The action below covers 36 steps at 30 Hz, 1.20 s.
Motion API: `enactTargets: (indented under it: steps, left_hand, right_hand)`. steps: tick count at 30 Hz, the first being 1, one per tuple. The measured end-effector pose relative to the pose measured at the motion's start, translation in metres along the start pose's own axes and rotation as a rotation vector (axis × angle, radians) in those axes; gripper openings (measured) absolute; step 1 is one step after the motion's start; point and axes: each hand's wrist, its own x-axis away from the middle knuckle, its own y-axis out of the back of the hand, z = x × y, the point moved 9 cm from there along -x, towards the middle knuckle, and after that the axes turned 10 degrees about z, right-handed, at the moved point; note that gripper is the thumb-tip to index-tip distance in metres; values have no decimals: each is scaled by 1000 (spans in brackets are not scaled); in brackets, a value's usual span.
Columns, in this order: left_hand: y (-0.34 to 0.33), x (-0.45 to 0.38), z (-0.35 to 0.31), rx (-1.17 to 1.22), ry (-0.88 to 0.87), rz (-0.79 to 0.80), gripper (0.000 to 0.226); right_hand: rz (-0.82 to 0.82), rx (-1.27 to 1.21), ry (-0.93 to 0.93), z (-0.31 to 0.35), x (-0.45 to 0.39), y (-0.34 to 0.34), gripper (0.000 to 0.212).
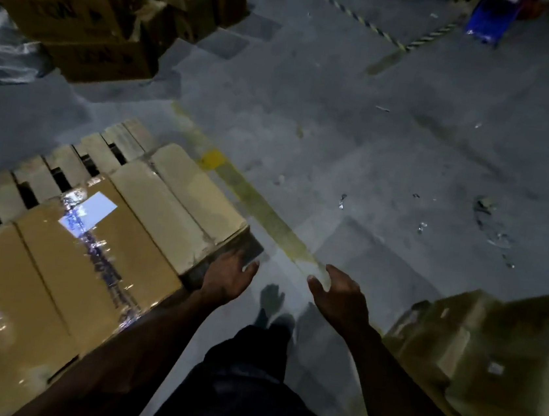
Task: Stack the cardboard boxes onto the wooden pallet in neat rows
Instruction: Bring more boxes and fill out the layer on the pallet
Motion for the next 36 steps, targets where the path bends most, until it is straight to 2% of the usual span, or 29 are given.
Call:
enactTargets:
  steps: [2, 5, 10, 16, 19, 27, 36]
  left_hand:
    - [21, -44, -21, -8, 3, 3, 69]
    - [63, -98, -56, 26, 49, -20, 71]
    - [121, -186, -106, 56, 92, -78, 57]
    - [165, -314, -127, 101, 222, -116, 61]
    - [202, -367, -147, 168, 287, -169, 62]
    - [345, -495, -201, 365, 376, -366, 61]
    - [495, -708, -171, 482, 408, -399, 62]
  right_hand:
    - [14, 33, 44, 8, -51, 30, 84]
    - [61, 65, 66, 21, -122, 77, 61]
    - [102, 141, 96, 48, -242, 145, 63]
    - [216, 97, 182, 72, -416, 193, 66]
    - [341, 149, 206, 94, -500, 221, 68]
    - [474, 254, 372, 227, -677, 311, 70]
    - [485, 318, 379, 367, -912, 333, 71]
